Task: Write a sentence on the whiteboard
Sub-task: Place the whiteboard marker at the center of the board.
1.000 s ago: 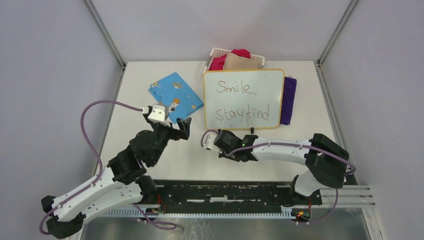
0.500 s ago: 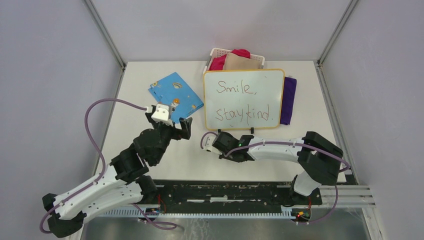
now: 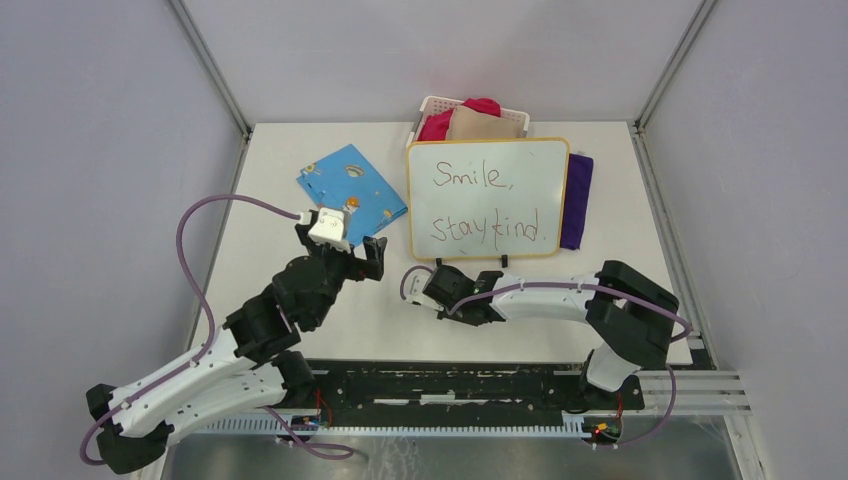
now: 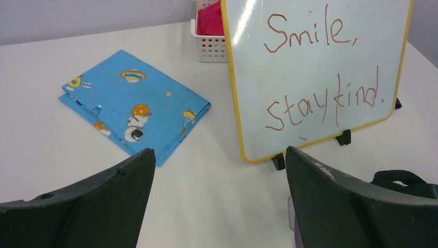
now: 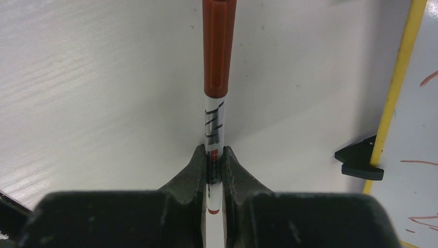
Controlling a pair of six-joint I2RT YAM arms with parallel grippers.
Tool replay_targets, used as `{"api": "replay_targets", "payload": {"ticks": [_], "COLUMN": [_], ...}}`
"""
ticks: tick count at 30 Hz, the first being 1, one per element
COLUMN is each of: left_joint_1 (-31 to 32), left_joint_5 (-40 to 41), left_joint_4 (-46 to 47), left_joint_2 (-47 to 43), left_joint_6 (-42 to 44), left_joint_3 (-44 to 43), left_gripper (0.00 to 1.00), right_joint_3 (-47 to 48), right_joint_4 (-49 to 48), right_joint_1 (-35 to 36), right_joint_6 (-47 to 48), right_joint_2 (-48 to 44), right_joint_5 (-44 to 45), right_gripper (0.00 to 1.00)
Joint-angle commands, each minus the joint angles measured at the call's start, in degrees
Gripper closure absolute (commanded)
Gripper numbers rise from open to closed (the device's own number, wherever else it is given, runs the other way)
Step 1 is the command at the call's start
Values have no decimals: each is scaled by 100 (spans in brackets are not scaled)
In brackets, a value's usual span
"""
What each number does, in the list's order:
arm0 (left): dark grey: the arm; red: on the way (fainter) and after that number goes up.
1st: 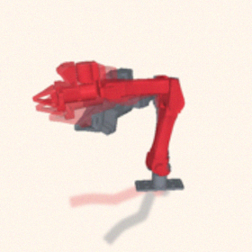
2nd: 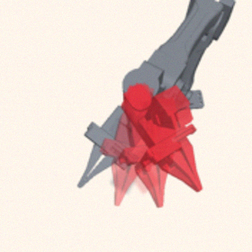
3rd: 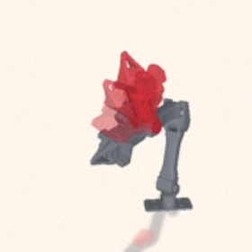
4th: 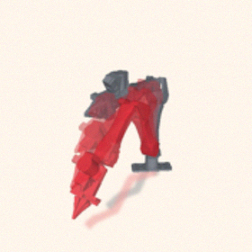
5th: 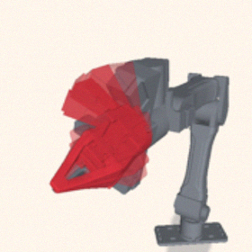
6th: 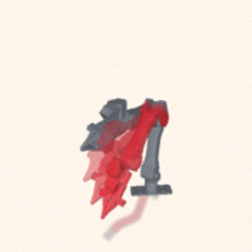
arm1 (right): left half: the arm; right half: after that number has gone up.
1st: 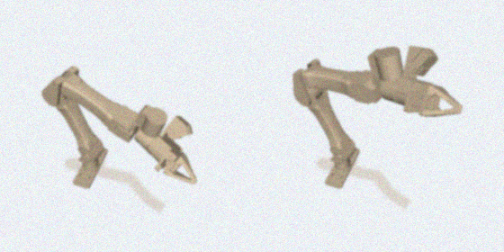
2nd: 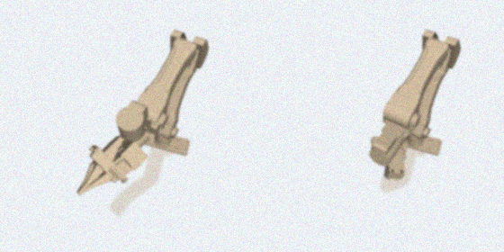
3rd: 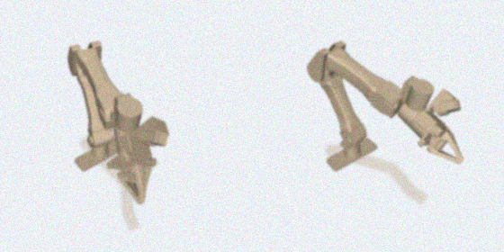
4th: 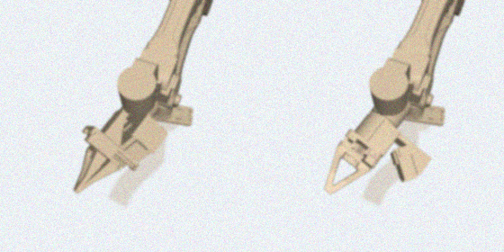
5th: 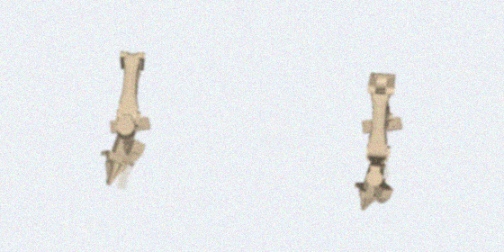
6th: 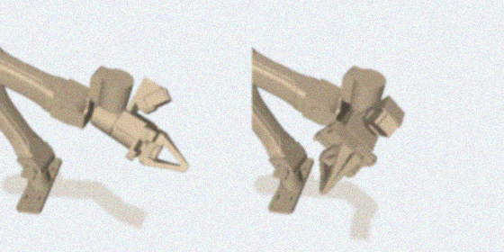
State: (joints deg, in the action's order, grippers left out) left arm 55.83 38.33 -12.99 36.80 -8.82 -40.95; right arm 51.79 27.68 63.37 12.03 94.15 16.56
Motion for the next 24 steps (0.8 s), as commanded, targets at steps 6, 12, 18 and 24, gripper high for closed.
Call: {"api": "replay_targets", "payload": {"ticks": [6,12,18,24], "left_joint_1": [-3,-2,-3,-2], "left_joint_5": [-58,-96,-106,-106], "left_joint_4": [155,156,136,132], "left_joint_2": [-6,3,22,21], "left_joint_6": [230,207,205,207], "left_joint_3": [-123,-115,-131,-126], "left_gripper": [0,0,0,0], "right_joint_3": [42,24,15,2], "right_joint_4": [-51,-61,-61,-87], "right_joint_1": [21,25,23,17], "right_joint_6": [-25,-43,-52,-52], "right_joint_2": [81,96,79,99], "right_joint_5": [-46,-45,-21,-28], "right_gripper": [84,81,77,75]}}
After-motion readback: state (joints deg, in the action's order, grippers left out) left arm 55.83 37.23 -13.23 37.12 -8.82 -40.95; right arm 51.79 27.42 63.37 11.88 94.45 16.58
